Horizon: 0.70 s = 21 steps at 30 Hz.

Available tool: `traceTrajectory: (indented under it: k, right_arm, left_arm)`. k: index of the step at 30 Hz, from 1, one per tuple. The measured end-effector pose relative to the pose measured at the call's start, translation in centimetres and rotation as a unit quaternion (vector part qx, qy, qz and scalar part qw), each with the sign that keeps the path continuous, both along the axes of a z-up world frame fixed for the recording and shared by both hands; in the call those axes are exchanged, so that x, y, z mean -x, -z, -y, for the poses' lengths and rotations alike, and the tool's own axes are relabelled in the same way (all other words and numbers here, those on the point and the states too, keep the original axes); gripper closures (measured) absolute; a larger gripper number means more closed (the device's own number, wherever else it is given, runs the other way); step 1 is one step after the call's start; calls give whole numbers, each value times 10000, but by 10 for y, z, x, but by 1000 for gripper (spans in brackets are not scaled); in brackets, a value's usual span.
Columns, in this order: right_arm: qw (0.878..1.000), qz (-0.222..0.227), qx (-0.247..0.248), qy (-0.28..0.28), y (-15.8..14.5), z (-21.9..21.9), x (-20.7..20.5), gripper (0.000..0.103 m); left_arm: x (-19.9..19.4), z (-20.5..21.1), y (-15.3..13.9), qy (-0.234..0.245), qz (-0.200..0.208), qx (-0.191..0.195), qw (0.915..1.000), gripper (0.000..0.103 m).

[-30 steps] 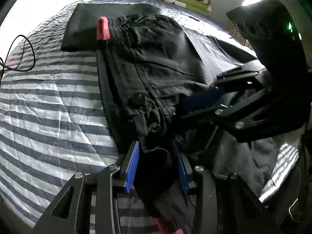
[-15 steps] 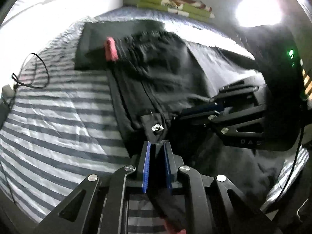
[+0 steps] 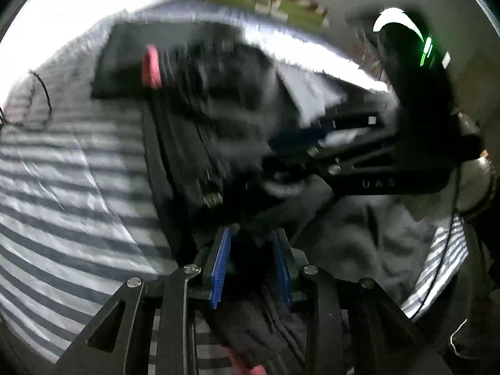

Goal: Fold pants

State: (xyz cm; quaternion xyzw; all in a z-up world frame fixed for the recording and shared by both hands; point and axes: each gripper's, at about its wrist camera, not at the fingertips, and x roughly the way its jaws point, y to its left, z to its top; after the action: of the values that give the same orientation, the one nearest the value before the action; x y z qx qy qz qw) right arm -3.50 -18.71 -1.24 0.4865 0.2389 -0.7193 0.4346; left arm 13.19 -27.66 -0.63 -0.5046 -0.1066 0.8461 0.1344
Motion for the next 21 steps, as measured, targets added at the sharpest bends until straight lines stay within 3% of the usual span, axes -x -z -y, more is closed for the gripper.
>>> traceTrajectory:
  k: [1,6,8,9,10,15,18,21]
  right_arm:
    - [10000,21,-12,-32,3,4,0,74]
    - [9996,-223,-137,-111,22,26,1,66]
    - [10000,-4,18,-88,21,20,8,75]
    - [9998,115,116,-103,21,17,10,91]
    - [9998,123,152,-86,20,14,10,98]
    - [9985,-253,383,285,0,3,16,100]
    - [9937,269,956,526,-15,-10,31,100]
    - [9807,955,1496,815,-22,-27,47,100]
  left_arm:
    - [2,-1,9,22,183,-13,9998,73]
    - [1,6,13,12,215,-158,9996,71]
    - [1,8,14,-15,243,-251,9994,71]
    - [1,7,14,19,230,-211,9995,71]
    - [1,6,13,32,221,-183,9996,71]
    - [2,4,13,35,218,-146,9996,71]
    - [2,5,11,-4,182,-152,9997,71]
    - [8,13,6,-209,21,-116,9997,68]
